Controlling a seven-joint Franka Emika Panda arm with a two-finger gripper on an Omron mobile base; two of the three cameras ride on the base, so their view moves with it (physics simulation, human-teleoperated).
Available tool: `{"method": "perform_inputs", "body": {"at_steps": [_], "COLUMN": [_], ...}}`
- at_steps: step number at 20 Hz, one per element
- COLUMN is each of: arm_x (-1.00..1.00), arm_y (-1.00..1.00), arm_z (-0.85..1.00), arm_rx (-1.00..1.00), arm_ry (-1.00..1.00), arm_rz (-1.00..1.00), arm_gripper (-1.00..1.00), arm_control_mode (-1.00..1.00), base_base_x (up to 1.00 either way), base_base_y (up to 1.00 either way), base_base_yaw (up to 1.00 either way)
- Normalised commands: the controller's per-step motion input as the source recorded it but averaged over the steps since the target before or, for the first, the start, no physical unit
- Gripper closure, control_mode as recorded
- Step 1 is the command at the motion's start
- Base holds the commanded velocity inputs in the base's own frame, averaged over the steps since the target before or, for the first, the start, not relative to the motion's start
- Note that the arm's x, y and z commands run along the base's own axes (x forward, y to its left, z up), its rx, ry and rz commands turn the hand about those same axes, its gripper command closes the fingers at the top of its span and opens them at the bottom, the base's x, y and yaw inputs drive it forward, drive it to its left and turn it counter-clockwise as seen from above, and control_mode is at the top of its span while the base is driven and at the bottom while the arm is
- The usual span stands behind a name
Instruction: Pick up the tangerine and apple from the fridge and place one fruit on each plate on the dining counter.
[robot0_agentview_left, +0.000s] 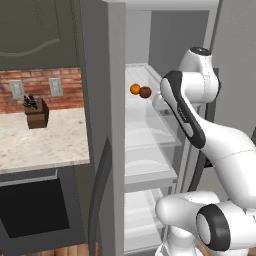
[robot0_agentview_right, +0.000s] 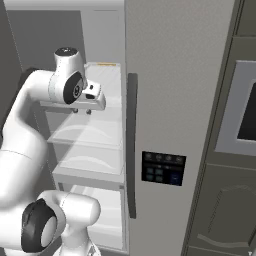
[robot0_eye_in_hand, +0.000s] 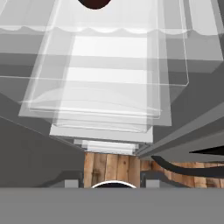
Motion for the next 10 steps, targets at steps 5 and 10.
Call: {"method": "perform_inputs", "body": {"at_steps": [5,10], "arm_x": [-0.21,-0.49], "arm_y": [0.11,0.28], "arm_z": [0.0,0.02], "arm_rx": [-0.01,0.0], "arm_ry": [-0.13,-0.2], "arm_rz": [0.02,0.05], "arm_gripper": [-1.0,-1.0], "arm_control_mode": [-1.0,-1.0], "base_base_x": [0.0,0.0], "base_base_y": [0.0,0.0], "base_base_yaw": [0.0,0.0]}}
